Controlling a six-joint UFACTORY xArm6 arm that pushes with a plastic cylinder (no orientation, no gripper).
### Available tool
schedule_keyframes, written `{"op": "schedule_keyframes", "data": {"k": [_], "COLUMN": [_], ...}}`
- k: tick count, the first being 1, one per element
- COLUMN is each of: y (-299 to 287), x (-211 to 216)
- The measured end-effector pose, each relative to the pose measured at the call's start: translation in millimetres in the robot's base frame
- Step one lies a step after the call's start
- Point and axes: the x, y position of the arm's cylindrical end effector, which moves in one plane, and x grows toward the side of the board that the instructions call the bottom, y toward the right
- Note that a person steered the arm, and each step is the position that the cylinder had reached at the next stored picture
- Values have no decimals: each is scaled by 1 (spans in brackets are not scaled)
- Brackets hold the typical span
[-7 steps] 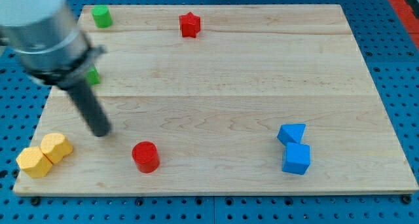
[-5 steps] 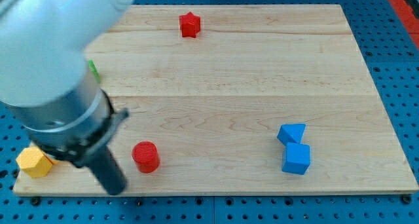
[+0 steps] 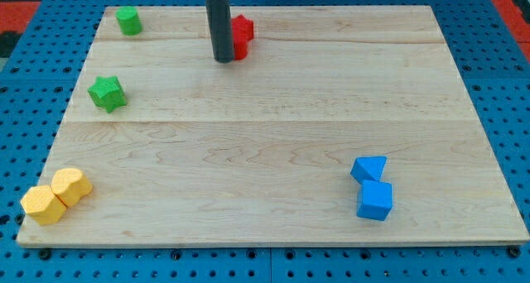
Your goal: Group the red and green blocks in opposite directions
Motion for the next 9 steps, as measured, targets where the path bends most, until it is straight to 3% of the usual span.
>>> {"op": "schedule_keyframes", "data": {"k": [1, 2, 3, 4, 5, 6, 7, 9], "y": [-53, -110, -127, -211, -206, -155, -160, -121], "x": [39, -32, -95, -106, -95, -53, 22, 20]}}
